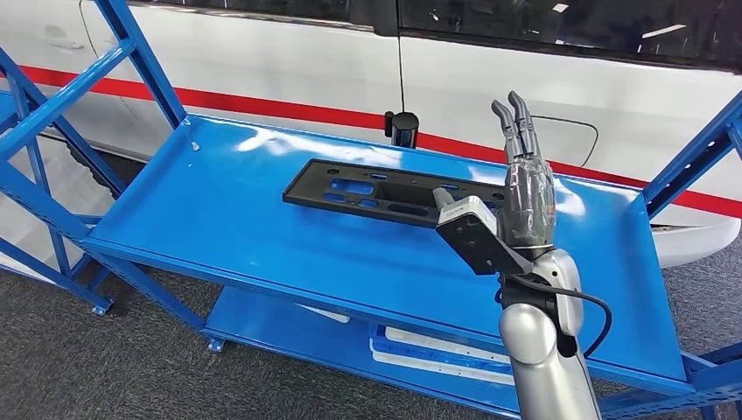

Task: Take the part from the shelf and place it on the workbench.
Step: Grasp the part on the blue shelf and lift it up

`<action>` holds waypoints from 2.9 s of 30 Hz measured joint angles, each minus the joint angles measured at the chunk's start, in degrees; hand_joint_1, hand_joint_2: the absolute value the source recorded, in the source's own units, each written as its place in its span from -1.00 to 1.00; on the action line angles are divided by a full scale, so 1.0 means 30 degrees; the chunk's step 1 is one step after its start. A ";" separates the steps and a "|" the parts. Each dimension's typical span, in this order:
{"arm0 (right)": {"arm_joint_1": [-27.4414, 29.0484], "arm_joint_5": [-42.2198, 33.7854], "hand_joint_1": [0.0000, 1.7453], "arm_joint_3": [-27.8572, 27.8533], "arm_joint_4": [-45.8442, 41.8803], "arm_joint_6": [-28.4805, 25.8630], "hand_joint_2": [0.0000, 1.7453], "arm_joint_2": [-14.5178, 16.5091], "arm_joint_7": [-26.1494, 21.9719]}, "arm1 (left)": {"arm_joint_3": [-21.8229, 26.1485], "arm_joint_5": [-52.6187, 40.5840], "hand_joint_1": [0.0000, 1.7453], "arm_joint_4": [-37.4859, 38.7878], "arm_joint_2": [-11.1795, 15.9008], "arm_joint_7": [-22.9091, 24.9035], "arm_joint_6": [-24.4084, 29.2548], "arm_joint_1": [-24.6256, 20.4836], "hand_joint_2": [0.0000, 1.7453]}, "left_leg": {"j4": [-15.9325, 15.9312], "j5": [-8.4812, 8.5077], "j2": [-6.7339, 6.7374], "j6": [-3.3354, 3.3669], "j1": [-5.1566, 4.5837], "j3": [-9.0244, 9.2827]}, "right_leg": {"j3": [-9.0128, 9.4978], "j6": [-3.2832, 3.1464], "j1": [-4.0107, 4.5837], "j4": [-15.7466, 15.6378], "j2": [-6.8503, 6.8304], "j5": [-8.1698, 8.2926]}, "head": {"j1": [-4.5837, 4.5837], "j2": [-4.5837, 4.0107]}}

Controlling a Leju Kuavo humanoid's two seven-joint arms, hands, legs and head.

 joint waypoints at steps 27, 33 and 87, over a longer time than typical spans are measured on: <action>-0.4757 0.9089 -1.00 0.6476 1.3460 -0.0679 1.00 0.4583 0.2381 | 0.0362 -0.0754 -1.00 0.0005 -0.0200 0.0650 0.1528 -0.0091 -1.00 | -0.2906 0.0169 0.0048 0.0615 -0.0415 0.0902 | -0.0726 0.0224 0.0005 -0.0334 0.0053 0.1152 | 0.0180 0.0000; -0.7278 0.8513 -1.00 0.8841 1.7356 -0.1213 1.00 0.5182 0.4635 | 0.0652 -0.0725 -1.00 0.0005 -0.0348 0.0661 0.2036 -0.0100 -1.00 | -0.2906 0.0213 0.0041 0.0547 -0.0386 0.0855 | -0.0784 0.0227 0.0034 -0.0299 0.0051 0.1157 | 0.0182 0.0000; -1.1126 0.6702 1.00 0.9908 2.6334 -0.2839 1.00 0.1482 0.9417 | 0.2521 -0.0304 -1.00 0.0005 -0.0397 -0.0535 0.2273 -0.0111 -1.00 | -0.2886 0.0229 0.0041 0.0534 -0.0377 0.0848 | -0.0794 0.0264 0.0037 -0.0292 0.0053 0.1186 | 0.0182 0.0000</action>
